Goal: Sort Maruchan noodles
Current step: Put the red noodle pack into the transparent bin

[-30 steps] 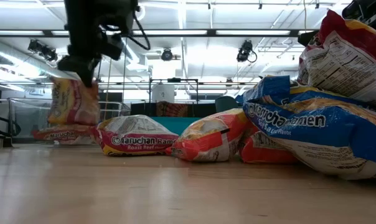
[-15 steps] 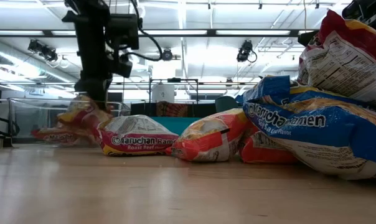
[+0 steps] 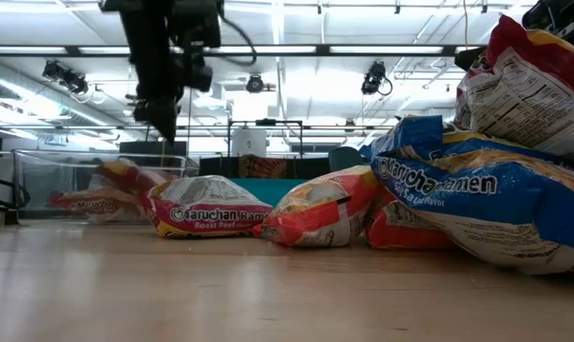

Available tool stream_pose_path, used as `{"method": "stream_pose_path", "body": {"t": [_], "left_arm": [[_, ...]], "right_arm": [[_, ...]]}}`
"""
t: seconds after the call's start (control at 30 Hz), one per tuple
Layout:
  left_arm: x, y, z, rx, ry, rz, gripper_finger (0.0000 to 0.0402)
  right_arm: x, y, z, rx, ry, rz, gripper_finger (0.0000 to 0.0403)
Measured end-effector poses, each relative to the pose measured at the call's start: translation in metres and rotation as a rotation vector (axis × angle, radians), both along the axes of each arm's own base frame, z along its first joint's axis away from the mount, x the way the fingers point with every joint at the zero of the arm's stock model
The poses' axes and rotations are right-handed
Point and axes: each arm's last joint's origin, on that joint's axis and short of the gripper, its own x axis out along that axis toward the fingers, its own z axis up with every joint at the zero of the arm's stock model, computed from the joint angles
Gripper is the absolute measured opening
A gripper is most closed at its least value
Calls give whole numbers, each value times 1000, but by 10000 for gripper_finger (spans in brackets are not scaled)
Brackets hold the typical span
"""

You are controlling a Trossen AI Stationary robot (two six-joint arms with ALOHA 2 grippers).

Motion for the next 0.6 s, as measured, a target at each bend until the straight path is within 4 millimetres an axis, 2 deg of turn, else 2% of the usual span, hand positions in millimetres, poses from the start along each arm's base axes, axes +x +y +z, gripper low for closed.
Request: {"method": "stream_pose_path", "body": {"t": [0.13,0.27,0.4,0.5,0.6], "left_arm": [[6,-15,22,-92,-83,2,166],[15,-42,23,-403,-197,-80,167],[19,-80,4,-618,-212,-246,167],[16,-106,-17,-645,-212,-348,167],[11,-122,-36,-634,-239,-383,167]], "right_arm": [[0,0,0,0,0,0,55],[0,0,0,0,0,0,55],[0,0,0,0,0,0,55],[0,0,0,0,0,0,55],[0,0,0,0,0,0,55]]}}
